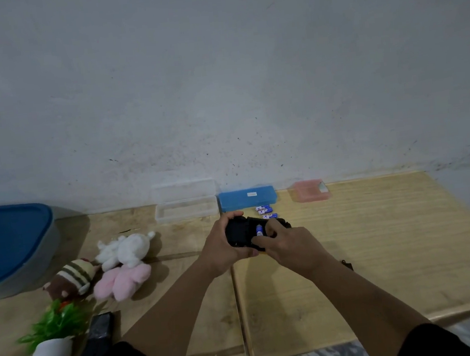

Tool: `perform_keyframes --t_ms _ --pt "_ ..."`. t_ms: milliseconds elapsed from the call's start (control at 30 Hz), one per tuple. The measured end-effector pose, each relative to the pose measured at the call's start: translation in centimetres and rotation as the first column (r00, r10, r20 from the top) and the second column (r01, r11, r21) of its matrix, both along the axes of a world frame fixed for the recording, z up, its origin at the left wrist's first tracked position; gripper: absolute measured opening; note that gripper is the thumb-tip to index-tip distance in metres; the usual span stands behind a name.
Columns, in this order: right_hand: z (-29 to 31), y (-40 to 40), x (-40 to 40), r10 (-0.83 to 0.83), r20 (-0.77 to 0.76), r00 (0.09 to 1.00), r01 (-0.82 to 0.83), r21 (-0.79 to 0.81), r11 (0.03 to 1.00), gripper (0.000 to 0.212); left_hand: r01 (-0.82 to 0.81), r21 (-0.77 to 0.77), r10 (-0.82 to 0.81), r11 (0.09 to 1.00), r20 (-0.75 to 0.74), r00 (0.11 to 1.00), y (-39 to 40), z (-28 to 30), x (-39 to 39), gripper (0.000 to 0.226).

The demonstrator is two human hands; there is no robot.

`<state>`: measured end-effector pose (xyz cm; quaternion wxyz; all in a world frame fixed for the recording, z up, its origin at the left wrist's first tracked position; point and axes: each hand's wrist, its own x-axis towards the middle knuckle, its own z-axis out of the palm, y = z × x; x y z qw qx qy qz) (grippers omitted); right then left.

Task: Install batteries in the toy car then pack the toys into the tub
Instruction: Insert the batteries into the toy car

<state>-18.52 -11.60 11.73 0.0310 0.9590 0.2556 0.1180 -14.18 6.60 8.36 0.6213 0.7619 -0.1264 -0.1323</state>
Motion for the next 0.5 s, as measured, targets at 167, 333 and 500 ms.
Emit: perform_keyframes --t_ms 167,333,500 --pt "0.13 -0.31 0.00 -0.037 -0.041 0.999 0.038 0.044 0.998 0.018 -0.006 0.008 0.005 1.000 0.008 1.000 -0.62 -0.59 -0.28 0.084" --pt "0.53 0.03 0.01 -0.166 -0.288 0.943 0.261 0.330 0.907 0.031 -0.012 0.006 0.012 1.000 0.013 1.000 -0.69 -0.80 -0.28 0.083" --pt "0.88 0.24 0.69 -0.259 -0.382 0.887 0.420 0.432 0.798 0.030 0.005 0.019 -0.005 1.000 0.000 1.000 -0.61 -0.59 -0.16 0.084"
